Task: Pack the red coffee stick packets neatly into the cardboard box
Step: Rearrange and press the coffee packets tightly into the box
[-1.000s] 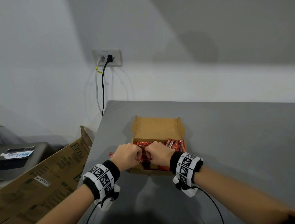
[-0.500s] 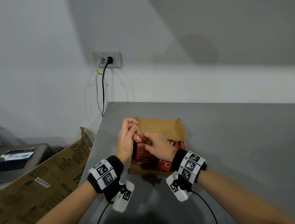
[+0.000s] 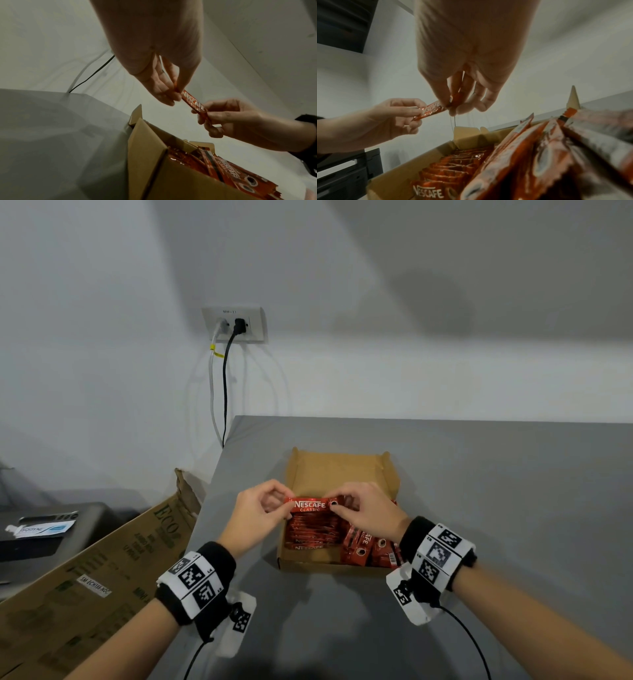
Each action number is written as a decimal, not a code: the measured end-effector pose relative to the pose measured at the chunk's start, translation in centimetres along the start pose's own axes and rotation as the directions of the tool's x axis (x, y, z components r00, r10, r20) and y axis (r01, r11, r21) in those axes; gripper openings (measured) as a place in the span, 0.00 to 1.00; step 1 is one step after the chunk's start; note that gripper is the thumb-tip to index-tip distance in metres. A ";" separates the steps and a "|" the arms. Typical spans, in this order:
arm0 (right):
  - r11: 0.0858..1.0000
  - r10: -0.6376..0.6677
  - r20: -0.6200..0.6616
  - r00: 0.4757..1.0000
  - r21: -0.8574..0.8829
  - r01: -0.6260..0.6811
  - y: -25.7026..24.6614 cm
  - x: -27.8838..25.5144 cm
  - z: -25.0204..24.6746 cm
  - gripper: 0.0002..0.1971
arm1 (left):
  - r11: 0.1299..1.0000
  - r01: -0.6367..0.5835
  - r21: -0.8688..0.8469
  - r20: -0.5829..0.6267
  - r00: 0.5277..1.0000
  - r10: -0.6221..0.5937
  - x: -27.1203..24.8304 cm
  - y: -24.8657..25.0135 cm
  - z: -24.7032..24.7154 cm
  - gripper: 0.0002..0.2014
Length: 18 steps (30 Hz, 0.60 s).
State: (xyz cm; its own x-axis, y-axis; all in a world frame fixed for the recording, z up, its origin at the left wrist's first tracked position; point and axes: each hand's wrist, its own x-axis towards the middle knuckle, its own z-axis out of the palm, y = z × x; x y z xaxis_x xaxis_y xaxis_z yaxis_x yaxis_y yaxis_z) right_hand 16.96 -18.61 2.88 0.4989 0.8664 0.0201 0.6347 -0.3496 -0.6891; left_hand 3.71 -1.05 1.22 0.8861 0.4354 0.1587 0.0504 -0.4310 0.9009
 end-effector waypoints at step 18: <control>0.839 0.101 0.298 0.949 -0.538 0.080 -1.2 0.6 3.2 0.01 | 0.631 -0.303 0.714 0.461 0.882 -0.099 0.4 0.2 1.5 0.04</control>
State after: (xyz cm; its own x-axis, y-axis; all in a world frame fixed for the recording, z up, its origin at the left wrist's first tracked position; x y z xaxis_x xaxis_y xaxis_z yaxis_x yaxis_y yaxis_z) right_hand 14.55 -16.55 1.38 0.3619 0.8934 -0.2663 0.8899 -0.4162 -0.1868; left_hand 4.73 -2.13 0.87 0.9888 0.0618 -0.1356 0.0924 -0.9682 0.2324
